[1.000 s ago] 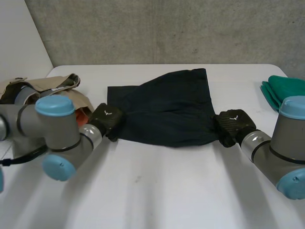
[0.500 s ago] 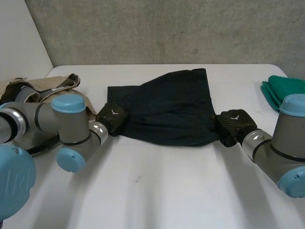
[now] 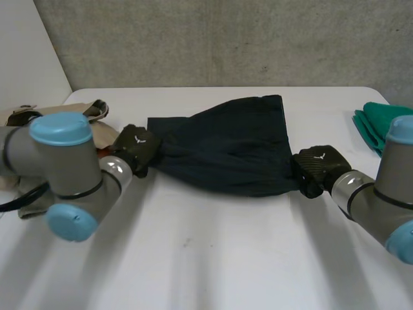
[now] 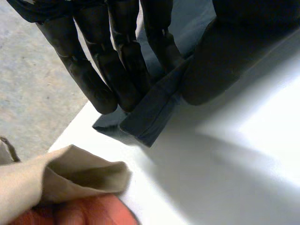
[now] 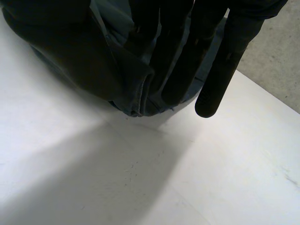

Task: Fold the laundry.

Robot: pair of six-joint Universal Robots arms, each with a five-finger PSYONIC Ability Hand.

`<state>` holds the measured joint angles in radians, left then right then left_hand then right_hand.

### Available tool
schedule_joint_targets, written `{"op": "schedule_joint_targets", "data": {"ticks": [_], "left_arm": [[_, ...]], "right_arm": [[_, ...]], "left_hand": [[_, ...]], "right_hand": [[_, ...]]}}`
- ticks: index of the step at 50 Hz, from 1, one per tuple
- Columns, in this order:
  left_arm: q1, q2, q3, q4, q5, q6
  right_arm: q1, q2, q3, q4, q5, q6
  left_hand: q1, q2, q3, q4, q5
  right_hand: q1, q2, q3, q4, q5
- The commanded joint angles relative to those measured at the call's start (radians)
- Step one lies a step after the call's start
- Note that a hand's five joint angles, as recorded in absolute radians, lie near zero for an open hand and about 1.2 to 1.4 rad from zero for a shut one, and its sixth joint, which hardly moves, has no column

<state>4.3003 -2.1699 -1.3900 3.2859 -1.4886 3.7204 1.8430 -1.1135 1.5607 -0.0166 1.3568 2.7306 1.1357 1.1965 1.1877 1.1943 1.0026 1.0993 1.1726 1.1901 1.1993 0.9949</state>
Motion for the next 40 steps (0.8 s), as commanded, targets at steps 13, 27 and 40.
{"op": "schedule_joint_targets", "data": {"ticks": [13, 27, 40], "left_arm": [[-0.069, 0.470, -0.486, -0.602, 0.116, 0.067], [-0.076, 0.343, -0.216, -0.333, 0.105, 0.049], [-0.031, 0.200, 0.569, 0.152, -0.038, -0.160]], "right_arm": [[-0.133, -0.252, 0.033, 0.923, -0.076, -0.624], [-0.027, -0.186, -0.080, 0.574, -0.039, -0.390], [0.030, -0.258, -0.479, -0.246, 0.180, 0.072]], "left_hand": [[0.261, 0.200, 0.209, 0.202, 0.219], [0.261, 0.200, 0.209, 0.202, 0.219], [0.261, 0.200, 0.209, 0.202, 0.219]], "right_hand": [[0.297, 0.224, 0.206, 0.197, 0.227], [0.297, 0.224, 0.206, 0.197, 0.227], [0.297, 0.224, 0.206, 0.197, 0.227]]}}
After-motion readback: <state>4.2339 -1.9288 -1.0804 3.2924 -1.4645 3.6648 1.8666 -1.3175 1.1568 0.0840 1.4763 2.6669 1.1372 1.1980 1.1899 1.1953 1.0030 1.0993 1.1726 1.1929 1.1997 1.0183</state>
